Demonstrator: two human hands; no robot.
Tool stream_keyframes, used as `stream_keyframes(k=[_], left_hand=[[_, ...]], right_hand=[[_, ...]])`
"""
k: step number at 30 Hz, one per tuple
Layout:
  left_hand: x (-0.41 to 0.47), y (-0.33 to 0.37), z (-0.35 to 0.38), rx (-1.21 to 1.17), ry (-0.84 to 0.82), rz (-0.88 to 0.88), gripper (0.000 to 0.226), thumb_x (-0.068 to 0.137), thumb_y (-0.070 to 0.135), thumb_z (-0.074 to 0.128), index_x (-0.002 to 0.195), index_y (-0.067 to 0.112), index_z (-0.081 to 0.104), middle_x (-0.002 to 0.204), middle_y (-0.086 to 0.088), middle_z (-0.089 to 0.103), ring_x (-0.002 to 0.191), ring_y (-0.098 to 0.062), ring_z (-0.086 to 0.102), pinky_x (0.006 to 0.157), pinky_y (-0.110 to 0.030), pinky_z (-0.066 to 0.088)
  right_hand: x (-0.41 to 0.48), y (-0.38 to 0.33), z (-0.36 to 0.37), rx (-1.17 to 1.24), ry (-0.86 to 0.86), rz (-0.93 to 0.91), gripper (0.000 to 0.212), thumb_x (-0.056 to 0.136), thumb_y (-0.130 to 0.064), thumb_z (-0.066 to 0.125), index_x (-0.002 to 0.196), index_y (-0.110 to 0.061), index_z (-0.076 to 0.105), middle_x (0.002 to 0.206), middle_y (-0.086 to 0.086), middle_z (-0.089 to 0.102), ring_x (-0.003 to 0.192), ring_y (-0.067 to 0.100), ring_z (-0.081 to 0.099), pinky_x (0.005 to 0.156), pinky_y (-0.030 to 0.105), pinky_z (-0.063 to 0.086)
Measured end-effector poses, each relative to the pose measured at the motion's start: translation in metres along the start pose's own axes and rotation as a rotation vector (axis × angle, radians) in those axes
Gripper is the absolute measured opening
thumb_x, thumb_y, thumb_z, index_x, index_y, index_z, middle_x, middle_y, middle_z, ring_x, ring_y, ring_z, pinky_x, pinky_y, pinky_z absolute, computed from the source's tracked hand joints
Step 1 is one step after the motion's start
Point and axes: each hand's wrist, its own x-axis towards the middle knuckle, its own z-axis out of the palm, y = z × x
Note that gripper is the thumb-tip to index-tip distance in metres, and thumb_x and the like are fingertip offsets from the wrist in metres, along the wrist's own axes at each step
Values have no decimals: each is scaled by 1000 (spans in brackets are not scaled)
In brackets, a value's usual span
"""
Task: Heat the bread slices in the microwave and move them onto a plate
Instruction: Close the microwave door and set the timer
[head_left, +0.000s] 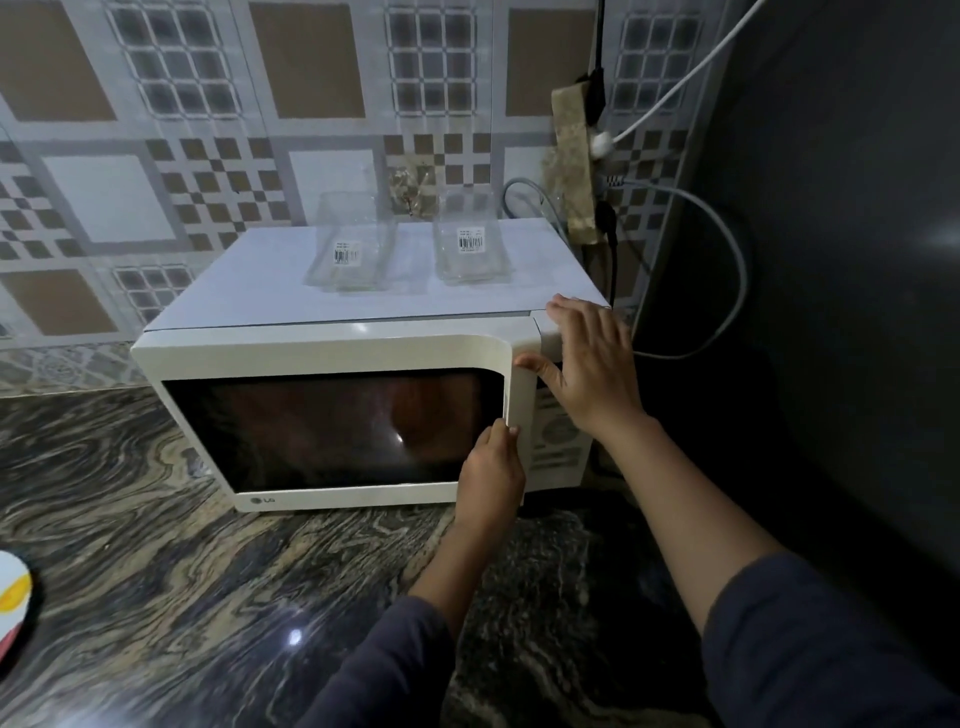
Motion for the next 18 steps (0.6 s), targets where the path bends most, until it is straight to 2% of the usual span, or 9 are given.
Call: stream_keyframes(k=[3, 6, 13, 18], left_hand=[[-2, 4, 2, 23, 30, -34, 29, 99, 21, 34, 91, -1, 50, 90, -18, 59, 79, -38, 57, 62, -41, 44], [-5, 8, 4, 40, 66, -51, 30, 99, 21, 34, 88, -1, 49, 86, -19, 57, 75, -36, 56, 58, -31, 32], [-6, 13, 8, 52, 90, -81, 30, 100, 22, 32, 87, 0, 47, 86, -22, 57, 80, -40, 54, 63, -38, 36], [-8, 20, 8, 50, 103, -124, 28, 100, 22, 32, 87, 1, 47, 90, -23, 58, 84, -39, 55, 65, -36, 34]], right_hand=[[1, 0, -1, 11, -11, -10, 88, 81, -75, 14, 118, -6, 54, 124, 12, 58, 112, 31, 53, 94, 37, 30], [2, 0, -3, 36, -15, -13, 89, 81, -75, 15, 115, -4, 56, 120, 13, 60, 108, 32, 56, 92, 35, 26], [3, -1, -7, 28, -37, -31, 90, 81, -75, 10, 106, -4, 59, 108, 14, 63, 94, 33, 60, 84, 34, 26], [5, 0, -12, 5, -74, -37, 102, 69, -79, -1, 120, -6, 49, 121, 13, 52, 109, 31, 48, 92, 37, 24]])
